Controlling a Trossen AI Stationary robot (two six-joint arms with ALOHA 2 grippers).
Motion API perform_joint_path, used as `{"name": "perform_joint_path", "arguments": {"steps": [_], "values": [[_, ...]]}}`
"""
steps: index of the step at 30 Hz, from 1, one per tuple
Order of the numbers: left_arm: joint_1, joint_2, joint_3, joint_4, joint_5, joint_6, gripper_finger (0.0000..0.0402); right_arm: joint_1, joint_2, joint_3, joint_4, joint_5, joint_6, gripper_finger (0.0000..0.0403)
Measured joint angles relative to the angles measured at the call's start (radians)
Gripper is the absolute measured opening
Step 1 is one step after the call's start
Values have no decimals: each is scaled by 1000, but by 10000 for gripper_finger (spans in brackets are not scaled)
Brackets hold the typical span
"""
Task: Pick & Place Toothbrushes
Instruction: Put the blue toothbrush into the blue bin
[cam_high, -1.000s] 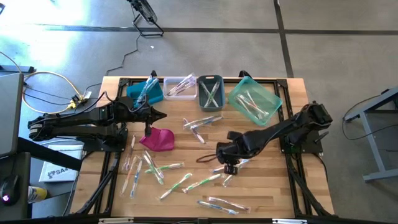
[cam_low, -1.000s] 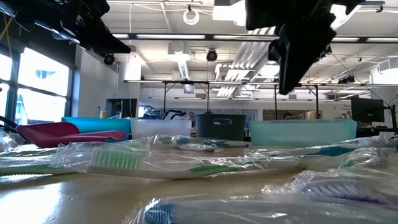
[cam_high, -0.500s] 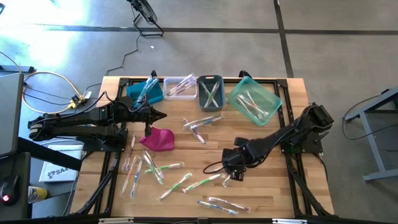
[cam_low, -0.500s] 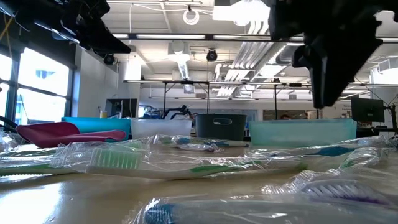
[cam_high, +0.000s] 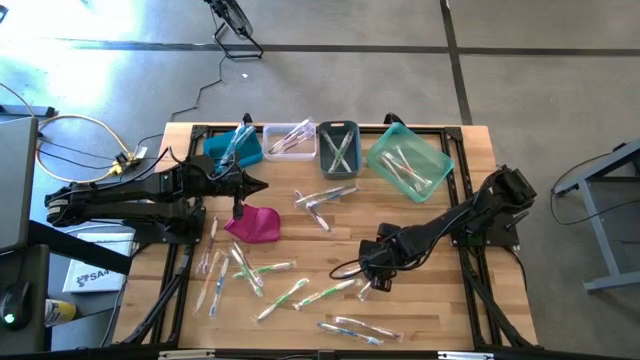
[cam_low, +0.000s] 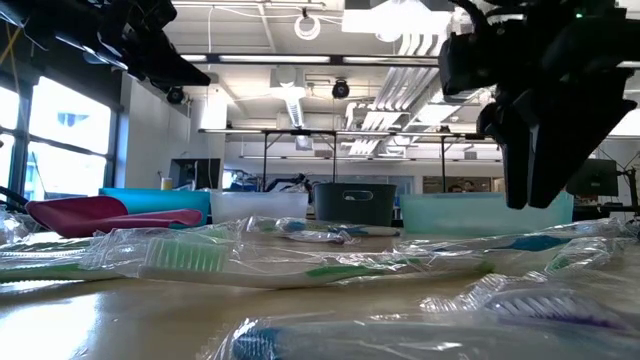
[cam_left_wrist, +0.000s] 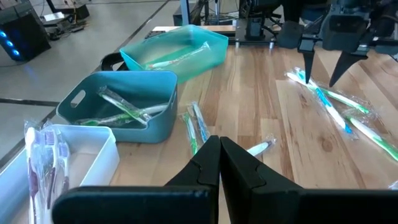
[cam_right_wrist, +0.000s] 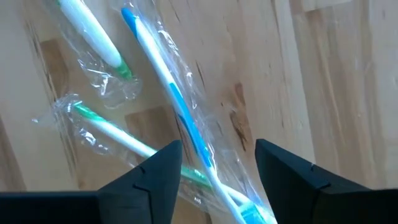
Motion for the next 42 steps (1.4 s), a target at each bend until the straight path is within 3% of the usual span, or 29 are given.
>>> {"name": "perform_joint_path", "arguments": {"steps": [24,42], "values": [[0,0,0,0,0,0,6,0,-2,-193,223,-13,48,193],[0,0,0,0,-2,3,6,1,-2,-202,249,7,41,190]]}}
